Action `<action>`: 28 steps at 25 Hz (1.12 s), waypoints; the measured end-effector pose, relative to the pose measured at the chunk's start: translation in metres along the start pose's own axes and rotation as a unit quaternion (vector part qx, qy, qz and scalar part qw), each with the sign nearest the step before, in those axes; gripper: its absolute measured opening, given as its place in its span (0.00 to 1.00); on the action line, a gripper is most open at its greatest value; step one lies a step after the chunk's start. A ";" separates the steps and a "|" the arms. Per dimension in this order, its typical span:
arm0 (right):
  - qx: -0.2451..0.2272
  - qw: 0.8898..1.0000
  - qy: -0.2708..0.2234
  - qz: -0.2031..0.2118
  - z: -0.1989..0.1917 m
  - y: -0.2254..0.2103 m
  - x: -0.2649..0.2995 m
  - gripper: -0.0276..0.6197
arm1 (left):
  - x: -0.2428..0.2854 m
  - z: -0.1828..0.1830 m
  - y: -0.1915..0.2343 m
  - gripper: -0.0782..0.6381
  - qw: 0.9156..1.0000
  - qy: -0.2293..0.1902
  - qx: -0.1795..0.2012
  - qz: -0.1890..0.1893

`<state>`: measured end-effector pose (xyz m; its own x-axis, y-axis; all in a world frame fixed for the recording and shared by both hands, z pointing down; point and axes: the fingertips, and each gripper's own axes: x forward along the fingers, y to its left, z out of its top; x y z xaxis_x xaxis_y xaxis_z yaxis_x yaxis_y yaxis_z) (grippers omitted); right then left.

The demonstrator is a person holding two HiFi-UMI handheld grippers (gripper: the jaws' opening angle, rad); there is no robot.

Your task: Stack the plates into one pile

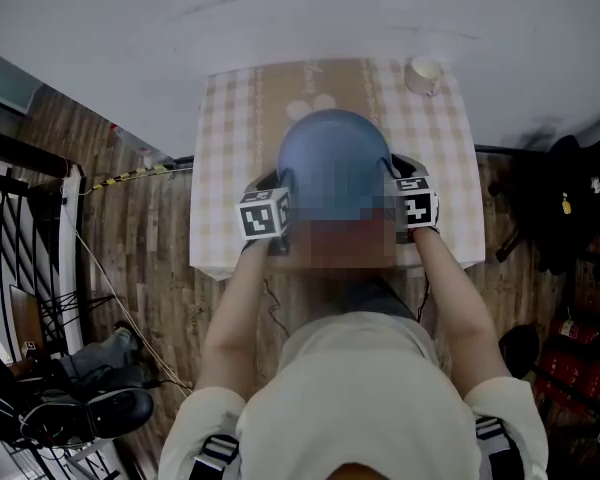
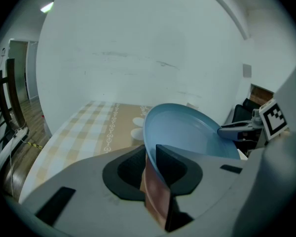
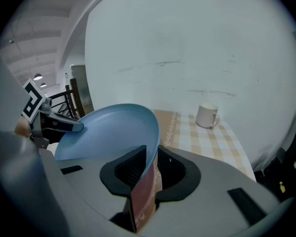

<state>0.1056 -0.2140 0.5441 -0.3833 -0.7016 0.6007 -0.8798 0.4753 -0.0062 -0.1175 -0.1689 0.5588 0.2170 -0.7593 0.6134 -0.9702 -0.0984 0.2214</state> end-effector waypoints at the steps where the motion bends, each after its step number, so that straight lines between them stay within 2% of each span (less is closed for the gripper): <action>1: 0.000 1.000 0.002 0.001 -0.004 0.002 -0.002 0.14 | -0.002 -0.005 0.000 0.19 1.000 0.003 0.002 0.000; 15: -0.005 0.999 0.035 0.009 -0.045 0.019 -0.013 0.14 | -0.014 -0.056 -0.001 0.21 0.999 0.038 0.010 0.006; 23: -0.007 0.999 0.043 0.012 -0.057 0.021 -0.014 0.14 | -0.017 -0.066 -0.002 0.21 0.999 0.041 0.011 0.010; 28: -0.004 0.999 0.049 0.007 -0.063 0.018 -0.014 0.14 | -0.013 -0.068 -0.005 0.21 0.999 0.047 0.025 0.010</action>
<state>0.1129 -0.1627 0.5862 -0.3655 -0.6391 0.6767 -0.8719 0.4896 -0.0086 -0.1078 -0.1143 0.6010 0.2044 -0.6980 0.6863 -0.9781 -0.1170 0.1724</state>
